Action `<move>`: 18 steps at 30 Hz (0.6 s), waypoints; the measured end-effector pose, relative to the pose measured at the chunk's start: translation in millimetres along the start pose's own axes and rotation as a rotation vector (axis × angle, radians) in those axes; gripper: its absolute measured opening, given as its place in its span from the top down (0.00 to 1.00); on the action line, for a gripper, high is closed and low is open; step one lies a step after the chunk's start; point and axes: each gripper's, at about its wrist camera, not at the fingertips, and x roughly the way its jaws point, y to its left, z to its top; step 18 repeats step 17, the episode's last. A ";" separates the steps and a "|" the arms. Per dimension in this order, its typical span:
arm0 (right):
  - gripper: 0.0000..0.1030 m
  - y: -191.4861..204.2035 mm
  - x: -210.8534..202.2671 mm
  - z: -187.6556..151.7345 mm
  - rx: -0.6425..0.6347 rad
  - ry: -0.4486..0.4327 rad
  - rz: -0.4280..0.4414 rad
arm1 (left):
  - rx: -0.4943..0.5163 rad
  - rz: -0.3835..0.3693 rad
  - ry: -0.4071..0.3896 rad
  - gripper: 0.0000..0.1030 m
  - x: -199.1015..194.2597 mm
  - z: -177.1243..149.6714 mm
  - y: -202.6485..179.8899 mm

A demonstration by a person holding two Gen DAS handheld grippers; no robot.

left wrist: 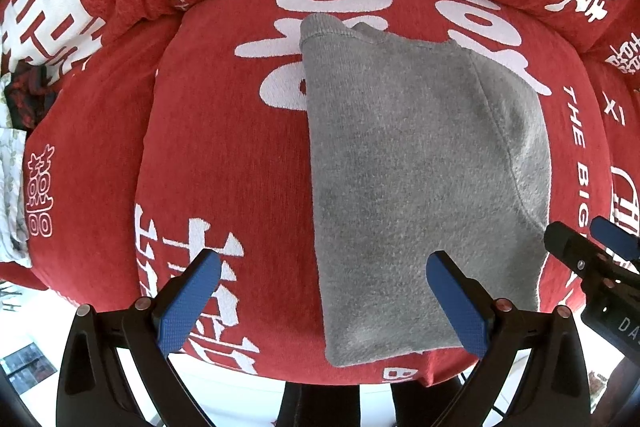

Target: Fold small clothes

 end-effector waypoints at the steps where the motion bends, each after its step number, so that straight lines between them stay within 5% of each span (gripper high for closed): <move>1: 0.20 0.2 0.0 -0.1 0.000 0.001 0.000 | -0.001 0.000 0.000 0.00 -0.1 -0.1 0.1; 18: 0.20 0.9 1.5 -4.9 0.005 0.003 -0.001 | 0.028 0.028 -0.018 0.00 0.6 -1.8 -4.5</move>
